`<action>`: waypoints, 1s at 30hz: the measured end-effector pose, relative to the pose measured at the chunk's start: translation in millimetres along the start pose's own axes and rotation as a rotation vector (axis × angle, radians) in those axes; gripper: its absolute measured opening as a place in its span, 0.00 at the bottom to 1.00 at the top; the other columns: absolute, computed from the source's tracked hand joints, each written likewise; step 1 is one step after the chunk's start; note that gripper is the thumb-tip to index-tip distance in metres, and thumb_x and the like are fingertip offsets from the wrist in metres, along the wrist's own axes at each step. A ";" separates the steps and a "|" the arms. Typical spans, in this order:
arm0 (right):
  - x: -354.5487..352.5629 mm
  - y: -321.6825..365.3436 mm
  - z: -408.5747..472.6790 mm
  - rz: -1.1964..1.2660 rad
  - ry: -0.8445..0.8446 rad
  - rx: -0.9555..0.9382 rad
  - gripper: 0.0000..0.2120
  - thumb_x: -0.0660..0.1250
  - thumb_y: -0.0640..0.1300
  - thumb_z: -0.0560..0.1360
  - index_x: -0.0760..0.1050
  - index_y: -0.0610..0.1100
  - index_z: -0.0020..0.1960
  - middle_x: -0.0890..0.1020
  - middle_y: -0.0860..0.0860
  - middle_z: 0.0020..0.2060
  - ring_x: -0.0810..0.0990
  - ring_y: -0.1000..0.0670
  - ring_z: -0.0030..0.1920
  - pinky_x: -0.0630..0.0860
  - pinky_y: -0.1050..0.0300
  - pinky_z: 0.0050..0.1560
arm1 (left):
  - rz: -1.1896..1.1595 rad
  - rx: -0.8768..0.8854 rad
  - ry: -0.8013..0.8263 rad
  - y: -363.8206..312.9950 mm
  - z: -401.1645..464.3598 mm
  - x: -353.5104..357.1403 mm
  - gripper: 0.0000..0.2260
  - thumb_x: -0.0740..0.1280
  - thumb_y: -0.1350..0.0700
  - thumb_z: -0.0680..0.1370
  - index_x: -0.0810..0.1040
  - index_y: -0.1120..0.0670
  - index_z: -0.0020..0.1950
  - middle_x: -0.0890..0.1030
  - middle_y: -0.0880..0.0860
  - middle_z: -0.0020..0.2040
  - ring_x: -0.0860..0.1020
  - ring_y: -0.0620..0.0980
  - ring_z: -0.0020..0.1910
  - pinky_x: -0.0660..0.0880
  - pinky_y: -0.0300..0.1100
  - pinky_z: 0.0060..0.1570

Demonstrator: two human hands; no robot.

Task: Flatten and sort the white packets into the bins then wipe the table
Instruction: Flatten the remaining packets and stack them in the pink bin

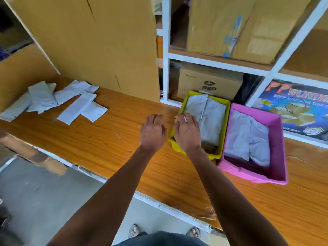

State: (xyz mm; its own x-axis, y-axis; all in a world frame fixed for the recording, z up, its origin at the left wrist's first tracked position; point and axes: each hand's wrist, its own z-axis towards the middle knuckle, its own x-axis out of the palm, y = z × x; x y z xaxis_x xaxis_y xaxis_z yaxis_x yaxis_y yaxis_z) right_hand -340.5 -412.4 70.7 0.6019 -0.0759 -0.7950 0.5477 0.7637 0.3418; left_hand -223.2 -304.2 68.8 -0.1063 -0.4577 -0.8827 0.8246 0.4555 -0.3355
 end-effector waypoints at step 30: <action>311.1 363.6 53.1 0.174 0.411 -0.295 0.09 0.66 0.44 0.80 0.79 0.44 0.59 0.79 0.44 0.60 0.78 0.39 0.58 0.76 0.45 0.55 | 0.114 -0.540 0.158 448.9 -44.1 -117.0 0.22 0.61 0.51 0.84 0.68 0.56 0.78 0.71 0.56 0.74 0.71 0.59 0.71 0.74 0.56 0.65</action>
State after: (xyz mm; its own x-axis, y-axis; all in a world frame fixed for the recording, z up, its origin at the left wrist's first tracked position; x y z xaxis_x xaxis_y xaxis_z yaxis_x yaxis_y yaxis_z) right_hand 76.7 -192.3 -25.8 0.3597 0.2797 -0.8902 0.2380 0.8950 0.3774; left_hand 134.9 -12.5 6.9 -0.1493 -0.2817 -0.9478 0.4392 0.8399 -0.3188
